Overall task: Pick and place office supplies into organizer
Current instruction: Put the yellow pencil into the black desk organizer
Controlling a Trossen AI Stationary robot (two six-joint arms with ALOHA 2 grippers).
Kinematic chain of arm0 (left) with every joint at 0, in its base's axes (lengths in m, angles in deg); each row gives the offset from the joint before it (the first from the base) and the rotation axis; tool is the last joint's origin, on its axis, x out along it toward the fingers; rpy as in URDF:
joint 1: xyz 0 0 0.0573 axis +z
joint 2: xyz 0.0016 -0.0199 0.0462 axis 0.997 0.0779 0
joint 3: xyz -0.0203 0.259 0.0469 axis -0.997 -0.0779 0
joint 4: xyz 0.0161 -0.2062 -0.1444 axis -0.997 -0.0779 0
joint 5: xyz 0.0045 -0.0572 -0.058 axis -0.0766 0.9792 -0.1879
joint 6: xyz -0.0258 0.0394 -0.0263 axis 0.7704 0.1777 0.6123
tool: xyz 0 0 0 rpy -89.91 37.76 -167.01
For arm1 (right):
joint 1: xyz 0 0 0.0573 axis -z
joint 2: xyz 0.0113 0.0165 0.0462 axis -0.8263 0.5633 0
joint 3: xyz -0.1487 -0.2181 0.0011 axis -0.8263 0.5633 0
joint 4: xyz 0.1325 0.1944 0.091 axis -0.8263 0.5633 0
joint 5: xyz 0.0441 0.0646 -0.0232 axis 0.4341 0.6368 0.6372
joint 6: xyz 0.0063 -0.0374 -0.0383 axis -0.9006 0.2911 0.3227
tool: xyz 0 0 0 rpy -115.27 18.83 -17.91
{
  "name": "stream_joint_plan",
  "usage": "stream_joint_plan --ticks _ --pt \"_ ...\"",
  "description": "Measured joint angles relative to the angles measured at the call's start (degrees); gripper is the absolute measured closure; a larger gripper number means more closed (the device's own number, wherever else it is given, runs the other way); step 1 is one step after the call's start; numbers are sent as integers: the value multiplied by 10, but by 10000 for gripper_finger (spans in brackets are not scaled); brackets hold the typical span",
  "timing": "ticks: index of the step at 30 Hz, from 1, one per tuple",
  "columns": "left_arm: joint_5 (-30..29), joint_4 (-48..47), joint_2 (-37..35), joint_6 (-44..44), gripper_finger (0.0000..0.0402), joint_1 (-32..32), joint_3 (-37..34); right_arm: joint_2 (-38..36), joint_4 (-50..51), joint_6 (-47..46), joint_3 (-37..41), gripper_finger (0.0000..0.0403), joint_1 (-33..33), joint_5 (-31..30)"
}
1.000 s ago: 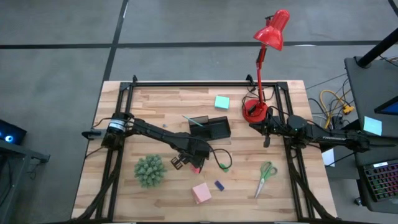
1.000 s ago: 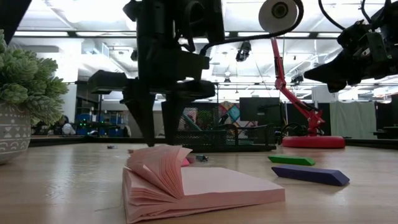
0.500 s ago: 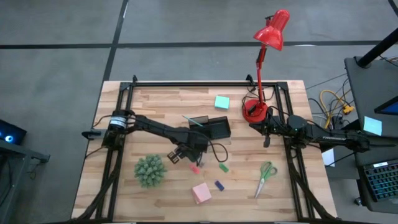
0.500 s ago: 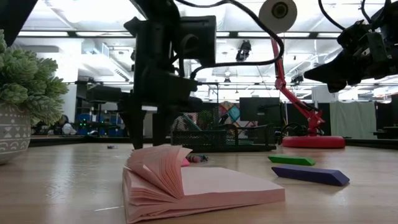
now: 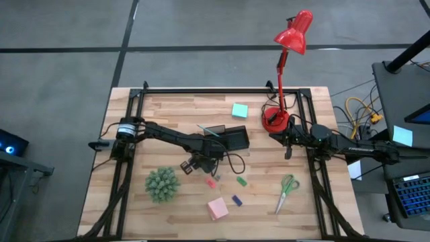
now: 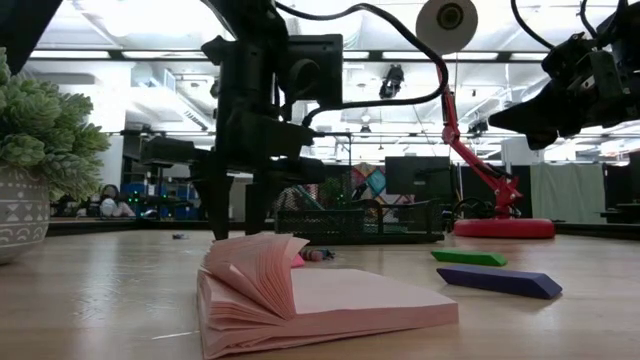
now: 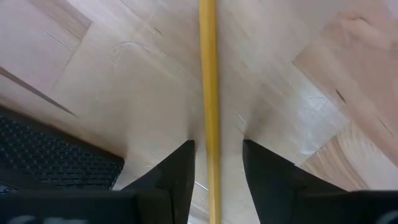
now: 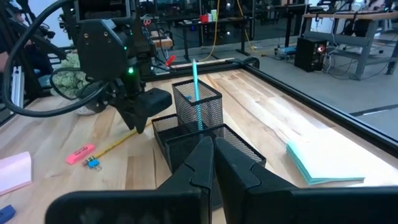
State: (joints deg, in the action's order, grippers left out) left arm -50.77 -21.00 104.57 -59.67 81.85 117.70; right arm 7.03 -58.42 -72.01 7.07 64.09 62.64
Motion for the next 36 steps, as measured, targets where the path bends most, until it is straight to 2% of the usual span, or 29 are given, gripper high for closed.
stream_joint_plan --ticks 8,10,36 --pt "3 11 1 -10 381 1 -1 0 0 -1 0 394 0 0" --pt "4 12 1 -10 393 2 -1 0 0 -1 0 394 0 0" --pt "6 5 -13 -8 400 3 4 0 0 -1 0 394 0 0"
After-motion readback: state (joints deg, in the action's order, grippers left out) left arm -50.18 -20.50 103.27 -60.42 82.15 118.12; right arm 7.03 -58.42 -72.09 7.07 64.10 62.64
